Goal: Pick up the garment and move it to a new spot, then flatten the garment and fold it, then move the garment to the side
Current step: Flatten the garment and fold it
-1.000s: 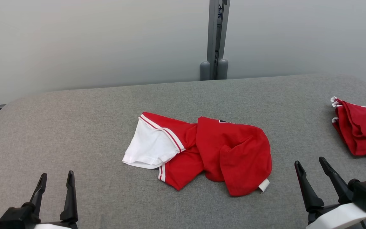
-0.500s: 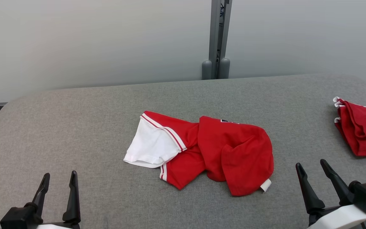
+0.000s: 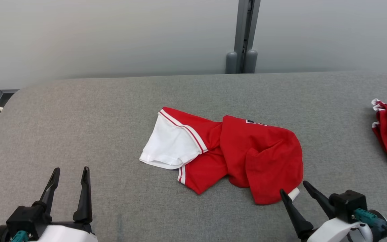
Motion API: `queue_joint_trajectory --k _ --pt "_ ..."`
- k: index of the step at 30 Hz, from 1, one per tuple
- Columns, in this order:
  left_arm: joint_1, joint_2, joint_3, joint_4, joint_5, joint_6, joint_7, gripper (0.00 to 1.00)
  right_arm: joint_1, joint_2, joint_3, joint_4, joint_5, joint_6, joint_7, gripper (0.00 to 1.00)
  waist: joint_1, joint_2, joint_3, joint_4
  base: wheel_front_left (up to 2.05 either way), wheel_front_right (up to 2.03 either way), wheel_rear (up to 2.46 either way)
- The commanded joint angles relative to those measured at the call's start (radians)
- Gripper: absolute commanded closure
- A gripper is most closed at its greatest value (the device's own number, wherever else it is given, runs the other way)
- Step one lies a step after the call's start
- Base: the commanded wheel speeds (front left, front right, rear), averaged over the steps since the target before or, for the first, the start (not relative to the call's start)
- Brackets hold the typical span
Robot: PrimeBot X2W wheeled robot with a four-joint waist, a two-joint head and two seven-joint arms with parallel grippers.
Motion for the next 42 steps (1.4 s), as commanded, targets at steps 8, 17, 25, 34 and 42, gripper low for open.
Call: queue_joint_trajectory --k 8,17,25,34,42 --pt "-0.097 -0.013 -0.028 0.025 0.017 -0.018 -0.025 0.0 -0.106 -0.055 0.144 0.127 0.027 0.0 0.007 0.0 0.0 0.0 0.095 0.082 0.0 0.0 0.0" --pt "-0.166 -0.037 -0.042 0.06 0.021 -0.031 -0.053 0.0 -0.186 -0.057 0.151 0.332 -0.017 0.0 -0.02 0.0 0.0 0.0 0.141 0.125 0.0 0.0 0.0" --pt "-0.174 -0.042 -0.038 0.067 0.018 -0.027 -0.065 0.0 -0.206 -0.019 0.13 0.391 -0.001 0.0 -0.078 1.0 0.0 0.0 0.144 0.105 0.0 0.0 0.0" --pt "-0.163 -0.03 -0.027 0.061 0.009 -0.017 -0.064 0.0 -0.197 0.01 0.076 0.262 0.013 0.0 -0.134 1.0 0.0 0.0 0.128 0.051 0.0 0.0 0.0" --pt "-0.161 -0.016 -0.021 0.037 0.008 -0.007 -0.055 0.0 -0.181 0.017 -0.128 0.138 -0.009 0.0 -0.12 1.0 0.0 0.0 0.137 -0.014 0.0 0.0 0.0"
